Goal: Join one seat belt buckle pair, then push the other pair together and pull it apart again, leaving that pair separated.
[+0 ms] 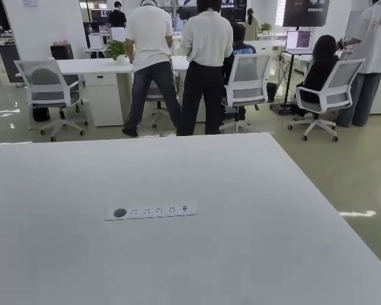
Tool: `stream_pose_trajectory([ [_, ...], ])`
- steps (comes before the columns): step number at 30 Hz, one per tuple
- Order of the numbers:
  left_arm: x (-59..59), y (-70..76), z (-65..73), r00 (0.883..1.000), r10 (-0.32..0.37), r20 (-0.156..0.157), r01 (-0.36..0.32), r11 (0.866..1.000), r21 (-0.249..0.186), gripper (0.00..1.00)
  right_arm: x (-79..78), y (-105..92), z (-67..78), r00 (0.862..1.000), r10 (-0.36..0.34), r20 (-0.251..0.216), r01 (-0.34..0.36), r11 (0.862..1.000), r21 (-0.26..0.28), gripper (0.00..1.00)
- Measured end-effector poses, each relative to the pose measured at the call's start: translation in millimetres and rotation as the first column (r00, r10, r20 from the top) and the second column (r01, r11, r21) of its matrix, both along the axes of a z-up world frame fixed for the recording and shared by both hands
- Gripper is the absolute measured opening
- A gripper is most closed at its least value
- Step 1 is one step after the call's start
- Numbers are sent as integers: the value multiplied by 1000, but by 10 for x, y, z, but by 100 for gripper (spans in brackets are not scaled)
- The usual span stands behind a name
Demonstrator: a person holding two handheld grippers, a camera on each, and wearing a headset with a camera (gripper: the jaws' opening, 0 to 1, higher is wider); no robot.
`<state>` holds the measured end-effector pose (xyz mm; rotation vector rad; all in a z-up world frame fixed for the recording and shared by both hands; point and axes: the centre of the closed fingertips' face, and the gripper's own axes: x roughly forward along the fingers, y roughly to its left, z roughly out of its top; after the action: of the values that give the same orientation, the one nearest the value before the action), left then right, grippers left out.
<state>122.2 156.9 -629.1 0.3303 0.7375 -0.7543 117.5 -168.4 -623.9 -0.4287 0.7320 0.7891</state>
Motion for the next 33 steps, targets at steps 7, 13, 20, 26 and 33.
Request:
stream_pose_trajectory([
  [7, 12, -11, 5, 1000, 7, -1, -7, 1000, -3, 91, -2, -7, -24, 1000, -4, -5, 4, 1000, 2, 85],
  [13, -4, -28, -2, 1000, 7, -2, -7, 1000, -3, 91, 1, -44, -29, 1000, -12, -5, 12, 1000, 3, 85],
  [20, -22, -42, 5, 1000, 1, 3, -1, 1000, 5, 91, -17, -46, -40, 1000, -13, -7, 13, 1000, 2, 85],
  [26, -19, -30, 0, 1000, 5, 2, -5, 1000, 2, 89, -34, -26, -67, 1000, -7, -9, 7, 1000, 2, 85],
  [33, -15, -4, -36, 1000, -1, 4, 1, 1000, 1, 88, -52, -14, -73, 1000, 0, -11, 0, 1000, -7, 84],
])
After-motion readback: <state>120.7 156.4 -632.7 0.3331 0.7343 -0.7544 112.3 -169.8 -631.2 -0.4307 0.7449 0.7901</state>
